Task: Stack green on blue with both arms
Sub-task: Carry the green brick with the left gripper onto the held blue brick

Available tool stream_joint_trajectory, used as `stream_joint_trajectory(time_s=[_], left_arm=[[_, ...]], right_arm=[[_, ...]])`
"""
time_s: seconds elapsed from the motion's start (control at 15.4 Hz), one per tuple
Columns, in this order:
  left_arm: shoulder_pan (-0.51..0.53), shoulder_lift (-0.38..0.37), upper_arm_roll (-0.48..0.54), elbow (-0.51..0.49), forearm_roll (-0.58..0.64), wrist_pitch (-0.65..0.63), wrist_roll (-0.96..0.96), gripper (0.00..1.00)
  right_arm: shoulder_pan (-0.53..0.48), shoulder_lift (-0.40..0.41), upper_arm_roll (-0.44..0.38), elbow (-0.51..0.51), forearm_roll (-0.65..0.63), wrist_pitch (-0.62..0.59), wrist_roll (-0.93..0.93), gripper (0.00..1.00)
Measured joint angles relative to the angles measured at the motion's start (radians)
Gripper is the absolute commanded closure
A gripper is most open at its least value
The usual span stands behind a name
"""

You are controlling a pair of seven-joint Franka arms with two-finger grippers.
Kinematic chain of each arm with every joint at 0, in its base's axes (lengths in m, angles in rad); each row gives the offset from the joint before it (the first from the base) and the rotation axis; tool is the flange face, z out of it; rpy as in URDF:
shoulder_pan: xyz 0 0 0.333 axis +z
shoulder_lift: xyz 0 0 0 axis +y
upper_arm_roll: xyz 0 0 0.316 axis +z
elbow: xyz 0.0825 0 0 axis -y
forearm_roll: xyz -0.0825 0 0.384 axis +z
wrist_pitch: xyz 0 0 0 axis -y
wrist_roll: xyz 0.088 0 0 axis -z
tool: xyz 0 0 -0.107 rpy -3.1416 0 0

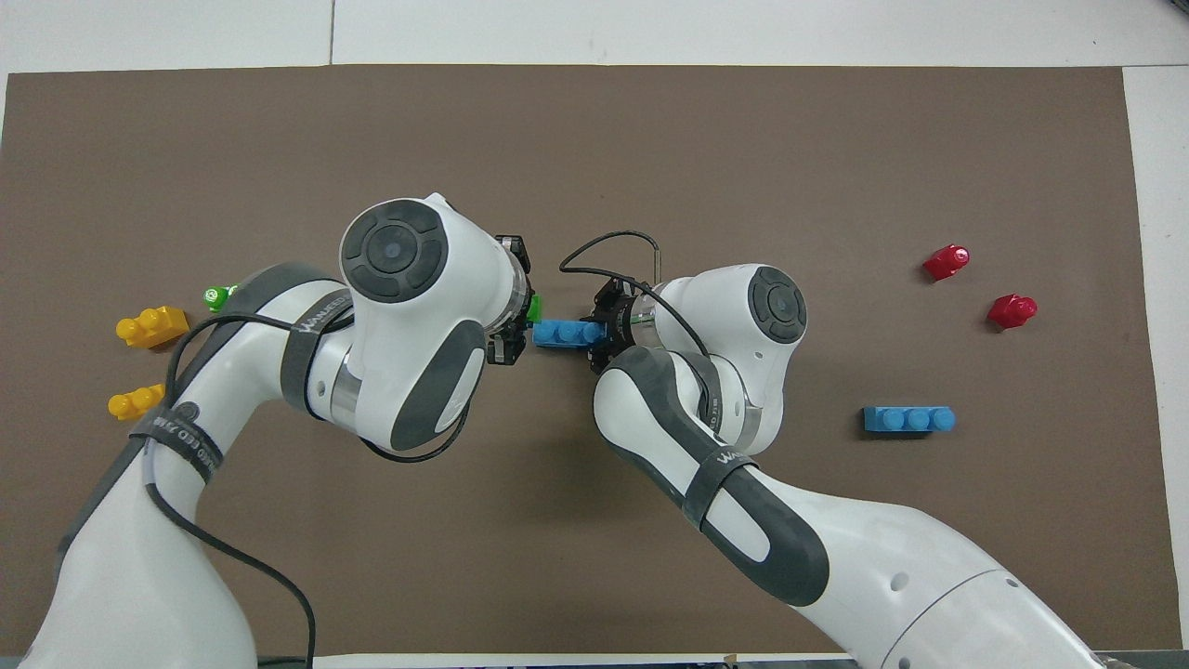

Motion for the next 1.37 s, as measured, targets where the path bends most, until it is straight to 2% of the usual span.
stream_joint_trajectory(time_s=[0.13,0.26,0.78,1.37], left_arm=[[-0.013,0.062,0.001,0.059,0.025,-0.003,-0.064,1.0],[-0.014,0.088,0.003,0.083,0.026,-0.01,-0.087,1.0],[-0.042,0.091,0.001,0.072,0.026,-0.033,-0.156,1.0],[-0.056,0.077,0.0,0.035,0.027,-0.001,-0.107,1.0]], right_arm=[[0.0,0.0,0.0,-0.001,0.0,0.001,-0.001,1.0],[0.0,0.0,0.0,-0.001,0.0,0.003,-0.006,1.0],[0.0,0.0,0.001,-0.002,0.008,0.004,-0.008,1.0],[0.0,0.0,0.0,-0.005,0.021,0.007,-0.014,1.0]])
